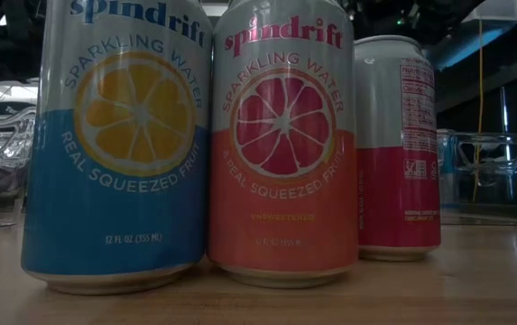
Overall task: Sort soda cans
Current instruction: Put the blue soda can into the middle right transparent bin
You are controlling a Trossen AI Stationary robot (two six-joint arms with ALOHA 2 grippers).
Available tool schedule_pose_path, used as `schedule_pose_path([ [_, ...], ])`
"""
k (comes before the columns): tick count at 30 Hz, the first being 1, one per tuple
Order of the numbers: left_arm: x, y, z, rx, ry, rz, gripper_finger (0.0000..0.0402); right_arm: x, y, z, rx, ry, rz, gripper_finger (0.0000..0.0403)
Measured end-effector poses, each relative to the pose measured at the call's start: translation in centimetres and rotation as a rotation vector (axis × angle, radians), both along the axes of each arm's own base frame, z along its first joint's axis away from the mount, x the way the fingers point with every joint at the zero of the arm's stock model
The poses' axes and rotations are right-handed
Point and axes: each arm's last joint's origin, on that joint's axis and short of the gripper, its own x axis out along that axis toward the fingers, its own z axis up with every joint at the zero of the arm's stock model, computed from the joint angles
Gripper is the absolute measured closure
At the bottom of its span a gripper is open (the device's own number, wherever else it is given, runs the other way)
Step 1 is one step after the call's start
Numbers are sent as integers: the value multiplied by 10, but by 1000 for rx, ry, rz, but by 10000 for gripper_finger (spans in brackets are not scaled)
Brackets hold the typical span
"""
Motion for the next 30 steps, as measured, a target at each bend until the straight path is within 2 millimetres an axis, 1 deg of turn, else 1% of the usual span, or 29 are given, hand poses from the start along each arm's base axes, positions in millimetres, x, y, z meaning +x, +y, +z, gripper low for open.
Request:
schedule_pose_path([
  [3,0,0,0,10,2,2,277,9,-1,-2,4,-13,36,77],
  [8,0,0,0,27,6,6,376,26,-3,6,12,-23,91,77],
  [10,0,0,0,27,5,6,394,33,-4,9,14,-12,110,77],
  [11,0,0,0,29,5,6,393,37,-5,10,3,-4,115,77],
  [15,0,0,0,25,2,5,367,51,-8,19,-42,46,135,77],
  [18,0,0,0,21,2,4,353,62,-11,21,-49,113,143,77],
  [23,0,0,0,24,3,5,344,84,-15,18,-38,216,183,77],
  [26,0,0,0,24,3,5,344,97,-17,12,-33,283,201,77],
  [30,0,0,0,24,3,4,343,108,-20,9,-21,332,206,77],
])
